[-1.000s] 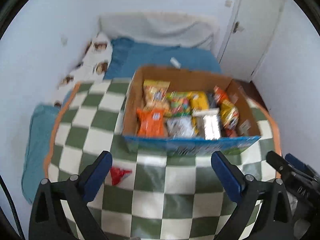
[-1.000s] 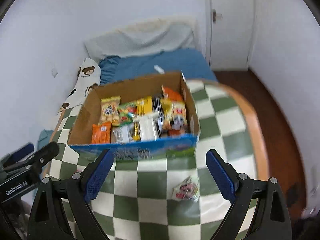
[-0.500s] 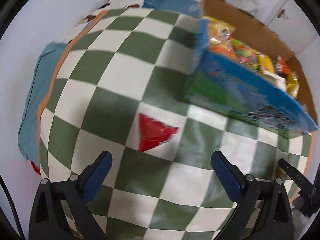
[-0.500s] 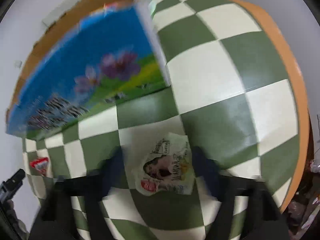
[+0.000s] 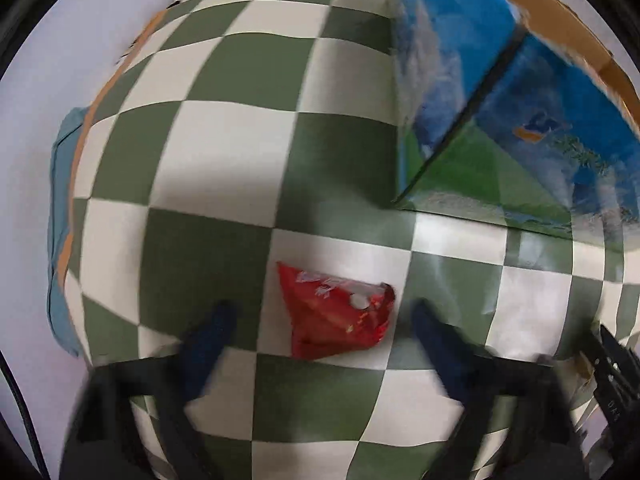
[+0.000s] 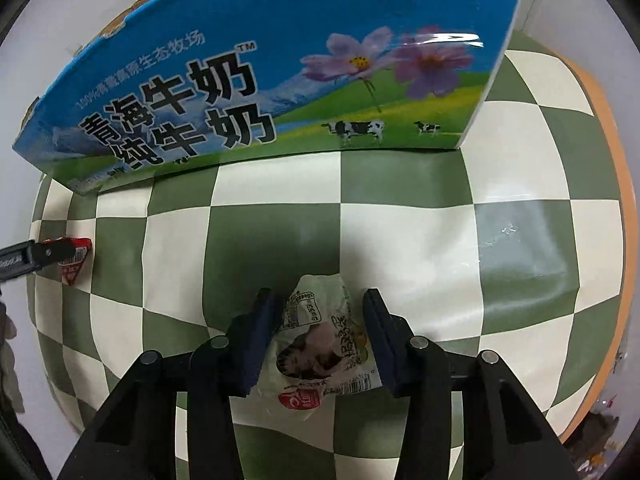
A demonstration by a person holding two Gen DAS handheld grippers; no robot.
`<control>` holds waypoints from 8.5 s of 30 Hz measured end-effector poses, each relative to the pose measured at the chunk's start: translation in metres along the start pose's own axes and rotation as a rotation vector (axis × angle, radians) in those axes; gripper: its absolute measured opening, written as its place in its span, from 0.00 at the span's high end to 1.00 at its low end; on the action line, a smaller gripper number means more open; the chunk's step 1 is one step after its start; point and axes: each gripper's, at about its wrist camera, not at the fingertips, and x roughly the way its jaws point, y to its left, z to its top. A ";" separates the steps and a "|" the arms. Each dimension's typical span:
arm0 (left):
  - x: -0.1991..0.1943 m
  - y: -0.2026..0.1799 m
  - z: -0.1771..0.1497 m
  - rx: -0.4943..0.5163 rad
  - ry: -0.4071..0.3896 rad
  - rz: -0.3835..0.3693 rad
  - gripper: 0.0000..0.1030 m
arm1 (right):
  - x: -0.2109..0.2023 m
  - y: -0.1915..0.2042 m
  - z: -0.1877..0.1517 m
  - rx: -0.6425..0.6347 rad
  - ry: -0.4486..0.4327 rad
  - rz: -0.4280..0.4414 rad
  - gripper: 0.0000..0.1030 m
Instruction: Organize snacks
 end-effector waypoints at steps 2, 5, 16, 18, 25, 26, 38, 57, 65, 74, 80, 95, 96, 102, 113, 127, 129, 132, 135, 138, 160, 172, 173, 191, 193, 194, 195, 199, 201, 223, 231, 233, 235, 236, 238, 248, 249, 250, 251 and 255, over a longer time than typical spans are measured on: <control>0.005 -0.003 -0.003 0.010 0.027 -0.002 0.53 | 0.001 0.002 -0.001 0.003 0.004 0.006 0.53; 0.003 -0.009 -0.016 0.013 0.019 -0.021 0.55 | 0.001 -0.002 0.001 -0.002 0.004 0.009 0.54; 0.009 -0.095 -0.104 0.165 0.132 -0.123 0.55 | -0.021 0.002 -0.041 -0.070 0.107 0.125 0.58; 0.010 -0.105 -0.108 0.183 0.123 -0.104 0.55 | -0.020 0.004 -0.052 -0.075 0.136 0.142 0.59; 0.008 -0.111 -0.118 0.179 0.122 -0.101 0.56 | -0.008 -0.007 -0.077 0.018 0.216 0.202 0.57; 0.006 -0.111 -0.122 0.177 0.125 -0.104 0.56 | -0.011 -0.009 -0.076 0.019 0.220 0.204 0.55; 0.007 -0.113 -0.173 0.177 0.162 -0.102 0.55 | 0.002 0.004 -0.092 -0.006 0.254 0.226 0.46; -0.120 -0.099 -0.106 0.131 -0.028 -0.267 0.55 | -0.100 -0.018 -0.041 -0.042 -0.021 0.272 0.62; -0.171 -0.112 0.030 0.127 -0.179 -0.285 0.55 | -0.171 -0.029 0.065 0.002 -0.230 0.263 0.62; -0.119 -0.117 0.107 0.128 -0.052 -0.182 0.54 | -0.123 -0.025 0.159 0.012 -0.135 0.174 0.61; -0.070 -0.115 0.124 0.103 0.095 -0.188 0.50 | -0.079 -0.029 0.180 0.052 0.012 0.159 0.60; -0.062 -0.109 0.118 0.091 0.060 -0.085 0.04 | -0.054 -0.011 0.190 -0.039 0.095 -0.040 0.07; -0.065 -0.109 0.116 0.094 0.050 -0.081 0.04 | -0.055 -0.011 0.190 -0.040 0.090 -0.049 0.07; -0.091 -0.110 0.102 0.104 -0.022 -0.075 0.04 | -0.068 -0.019 0.181 -0.018 0.052 -0.059 0.06; -0.173 -0.096 0.055 0.081 -0.252 -0.071 0.04 | -0.136 -0.020 0.149 -0.010 -0.131 -0.048 0.04; -0.266 -0.086 -0.058 0.091 -0.536 -0.047 0.04 | -0.260 -0.006 0.042 -0.051 -0.437 -0.062 0.01; -0.277 -0.086 -0.074 0.092 -0.574 -0.033 0.04 | -0.275 -0.006 0.024 -0.058 -0.477 -0.076 0.01; -0.293 -0.082 -0.096 0.083 -0.616 -0.041 0.04 | -0.294 -0.008 0.000 -0.048 -0.516 -0.075 0.01; -0.308 -0.082 -0.114 0.087 -0.653 -0.033 0.04 | -0.314 -0.011 -0.021 -0.035 -0.554 -0.070 0.01; -0.320 -0.082 -0.130 0.095 -0.668 -0.037 0.04 | -0.332 -0.009 -0.040 -0.042 -0.585 -0.068 0.01; -0.304 -0.092 -0.100 0.080 -0.669 -0.006 0.02 | -0.326 -0.009 -0.022 -0.021 -0.627 -0.040 0.01; -0.247 -0.097 -0.053 0.083 -0.565 0.023 0.02 | -0.266 -0.014 0.024 -0.002 -0.546 -0.076 0.01; -0.244 -0.097 -0.051 0.082 -0.559 0.018 0.02 | -0.262 -0.014 0.025 -0.002 -0.539 -0.078 0.01; -0.240 -0.099 -0.044 0.073 -0.563 0.000 0.02 | -0.246 -0.014 0.038 -0.001 -0.522 -0.080 0.01; -0.240 -0.099 -0.044 0.072 -0.564 -0.001 0.01 | -0.247 -0.014 0.037 0.000 -0.521 -0.079 0.01; -0.242 -0.099 -0.044 0.071 -0.564 -0.001 0.01 | -0.246 -0.014 0.038 -0.001 -0.521 -0.078 0.01; -0.242 -0.099 -0.044 0.071 -0.562 -0.001 0.01 | -0.247 -0.014 0.037 0.000 -0.521 -0.080 0.01; -0.243 -0.100 -0.045 0.070 -0.560 -0.006 0.01 | -0.247 -0.013 0.036 0.003 -0.522 -0.083 0.01; -0.243 -0.099 -0.045 0.068 -0.560 -0.004 0.01 | -0.247 -0.013 0.037 0.004 -0.520 -0.078 0.01; -0.251 -0.102 -0.046 0.085 -0.568 -0.015 0.01 | -0.244 -0.014 0.041 0.001 -0.517 -0.059 0.01; -0.252 -0.105 -0.048 0.101 -0.575 -0.013 0.01 | -0.245 -0.015 0.040 0.003 -0.518 -0.055 0.01; -0.252 -0.106 -0.048 0.104 -0.576 -0.014 0.01 | -0.245 -0.015 0.039 0.003 -0.519 -0.056 0.01; -0.252 -0.106 -0.048 0.105 -0.577 -0.013 0.01 | -0.245 -0.015 0.039 0.004 -0.520 -0.057 0.01; -0.252 -0.106 -0.047 0.104 -0.577 -0.011 0.01 | -0.245 -0.015 0.039 0.005 -0.520 -0.055 0.01; -0.252 -0.106 -0.047 0.105 -0.577 -0.014 0.01 | -0.245 -0.015 0.039 0.004 -0.521 -0.057 0.01; -0.257 -0.106 -0.051 0.106 -0.586 -0.015 0.01 | -0.249 -0.014 0.035 0.007 -0.525 -0.053 0.01; -0.258 -0.106 -0.051 0.105 -0.587 -0.016 0.01 | -0.250 -0.014 0.034 0.007 -0.526 -0.054 0.01; -0.258 -0.106 -0.051 0.106 -0.586 -0.016 0.01 | -0.252 -0.013 0.033 0.006 -0.527 -0.056 0.01; -0.258 -0.106 -0.051 0.106 -0.585 -0.016 0.01 | -0.252 -0.013 0.033 0.007 -0.527 -0.053 0.01; -0.260 -0.105 -0.052 0.102 -0.582 -0.017 0.01 | -0.255 -0.011 0.031 0.007 -0.530 -0.053 0.01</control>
